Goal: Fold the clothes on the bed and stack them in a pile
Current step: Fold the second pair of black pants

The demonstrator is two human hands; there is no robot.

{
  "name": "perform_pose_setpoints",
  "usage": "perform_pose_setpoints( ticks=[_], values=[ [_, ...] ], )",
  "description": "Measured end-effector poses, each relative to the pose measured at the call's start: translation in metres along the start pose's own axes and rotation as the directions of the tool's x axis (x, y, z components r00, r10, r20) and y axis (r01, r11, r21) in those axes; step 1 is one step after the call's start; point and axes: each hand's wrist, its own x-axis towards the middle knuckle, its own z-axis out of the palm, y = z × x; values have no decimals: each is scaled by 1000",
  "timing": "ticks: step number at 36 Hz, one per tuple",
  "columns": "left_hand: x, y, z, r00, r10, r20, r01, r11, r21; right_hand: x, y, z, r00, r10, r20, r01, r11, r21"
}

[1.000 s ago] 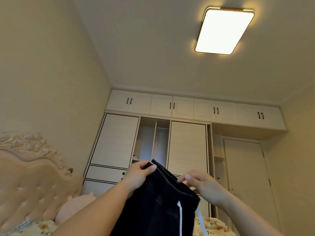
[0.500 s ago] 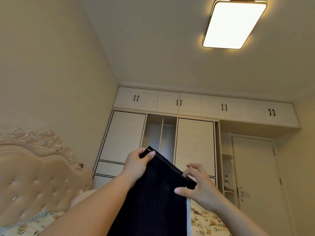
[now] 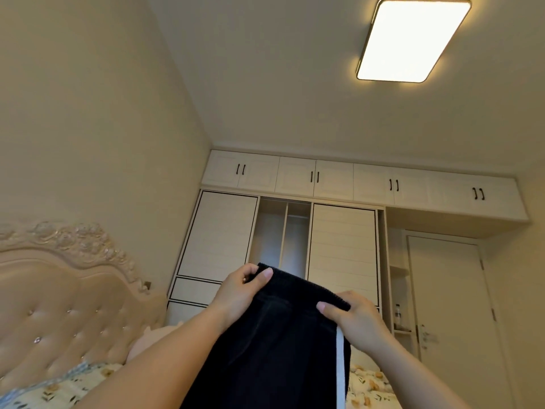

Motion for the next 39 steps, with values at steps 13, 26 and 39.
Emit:
perform_pose_setpoints(
  ticks=[13,26,39],
  values=[
    [-15,-2,0,992,-116,-50,122,986,118,5,9,2,988,-38,-151,28,997,-67],
    [-3,30,-18,957,-283,-66,269,949,-161,-15,16,32,865,455,211,-497,725,476],
    [-8,129,-47,852,-502,148,523,826,-208,5,-121,-57,946,284,-159,-189,878,441]
  ],
)
